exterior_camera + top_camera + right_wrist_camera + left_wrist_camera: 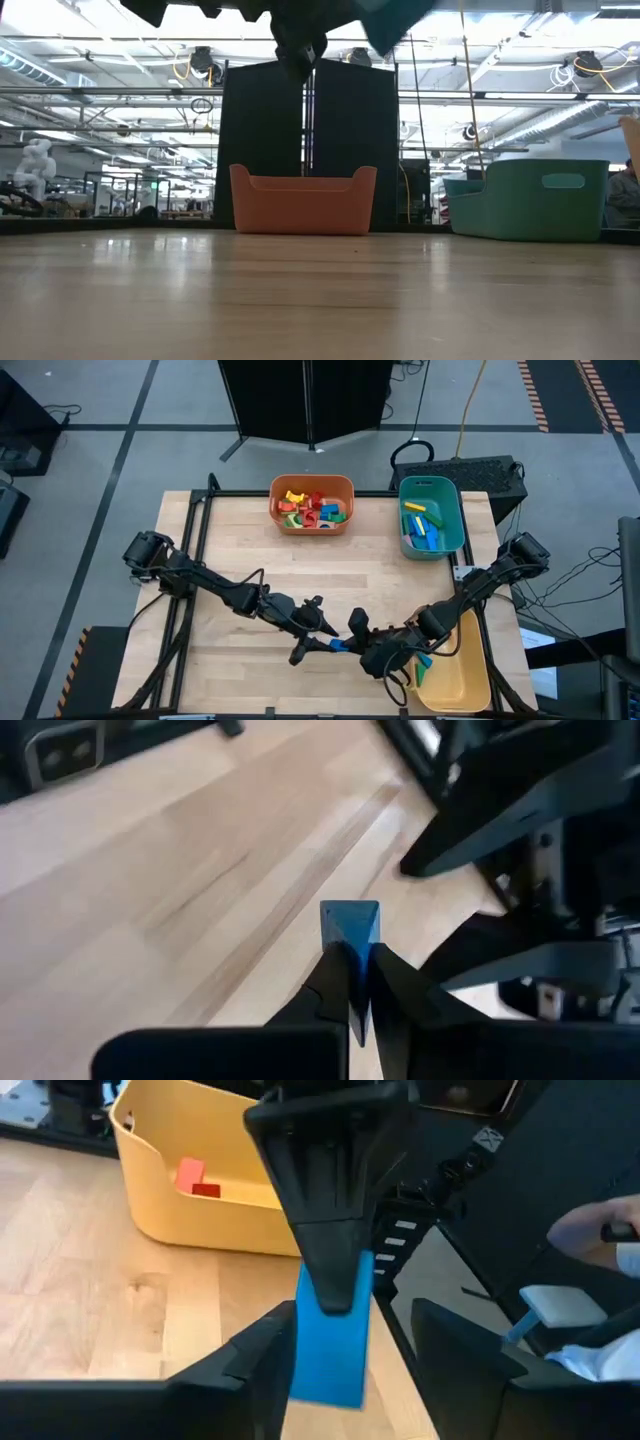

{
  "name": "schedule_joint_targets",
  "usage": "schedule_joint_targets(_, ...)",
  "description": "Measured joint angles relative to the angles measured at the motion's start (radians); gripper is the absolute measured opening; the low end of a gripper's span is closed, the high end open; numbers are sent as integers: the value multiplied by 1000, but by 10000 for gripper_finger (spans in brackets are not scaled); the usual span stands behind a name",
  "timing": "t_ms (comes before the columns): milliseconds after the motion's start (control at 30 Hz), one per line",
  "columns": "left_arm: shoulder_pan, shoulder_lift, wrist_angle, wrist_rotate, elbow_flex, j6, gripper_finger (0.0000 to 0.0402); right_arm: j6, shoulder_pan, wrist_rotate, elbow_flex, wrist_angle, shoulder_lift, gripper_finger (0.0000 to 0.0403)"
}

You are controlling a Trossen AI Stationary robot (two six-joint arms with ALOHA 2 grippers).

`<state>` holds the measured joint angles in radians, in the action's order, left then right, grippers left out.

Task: Sort blocks by size
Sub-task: Put the blue triangular block into the yellow bin

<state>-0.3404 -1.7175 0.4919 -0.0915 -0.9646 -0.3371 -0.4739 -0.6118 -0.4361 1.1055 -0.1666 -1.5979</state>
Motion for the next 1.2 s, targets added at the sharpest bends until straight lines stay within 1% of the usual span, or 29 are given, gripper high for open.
schedule_joint_targets(133, 0, 0, -17, 3, 0, -17, 213, 55, -11, -3, 0, -80, 28, 6)
schedule_joint_targets(200, 0, 7, -48, 17, 0, -28, 216, 100, -17, -6, 0, -112, 47, 5)
schedule_joint_targets(267, 0, 18, -103, 53, 0, -22, 216, 144, -27, -8, 0, -145, 71, 5)
schedule_joint_targets(400, -18, 62, -230, 202, 6, -19, 216, 272, -52, -9, 0, -247, 141, 5)
schedule_joint_targets(467, -37, 86, -280, 267, 6, -22, 216, 354, -65, -11, 0, -330, 184, 6)
schedule_joint_targets(633, -107, 152, -375, 419, 6, -18, 216, 654, -100, -17, 0, -545, 296, 14)
schedule_joint_targets(767, -169, 206, -460, 547, 6, -20, 216, 889, -161, -8, 0, -741, 359, 12)
schedule_joint_targets(900, -236, 246, -532, 695, 6, -24, 216, 1088, -240, -7, 0, -877, 386, 12)
schedule_joint_targets(967, -265, 260, -560, 749, 6, -36, 216, 1161, -273, -7, 0, -923, 388, 12)
schedule_joint_targets(1067, -295, 271, -605, 807, 6, -79, 216, 1271, -317, -6, 0, -977, 383, 12)
schedule_joint_targets(1200, -325, 280, -688, 858, 6, -153, 216, 1378, -371, 3, 0, -1020, 366, 12)
